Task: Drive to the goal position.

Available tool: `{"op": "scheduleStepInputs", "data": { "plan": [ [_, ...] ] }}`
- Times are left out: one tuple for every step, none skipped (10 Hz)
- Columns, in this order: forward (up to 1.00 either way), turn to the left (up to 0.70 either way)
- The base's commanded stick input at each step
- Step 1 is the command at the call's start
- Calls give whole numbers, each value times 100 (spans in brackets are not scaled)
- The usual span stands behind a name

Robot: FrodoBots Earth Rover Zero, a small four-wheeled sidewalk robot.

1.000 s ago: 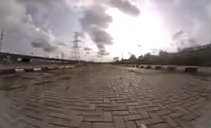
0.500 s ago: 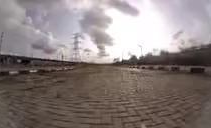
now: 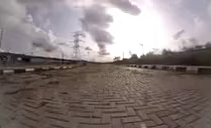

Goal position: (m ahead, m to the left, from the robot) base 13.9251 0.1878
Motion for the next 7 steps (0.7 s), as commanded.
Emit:
{"op": "scheduleStepInputs", "data": {
  "plan": [
    [100,0],
    [100,0],
    [100,0],
    [100,0],
    [100,0],
    [100,0],
    [100,0]
  ]
}}
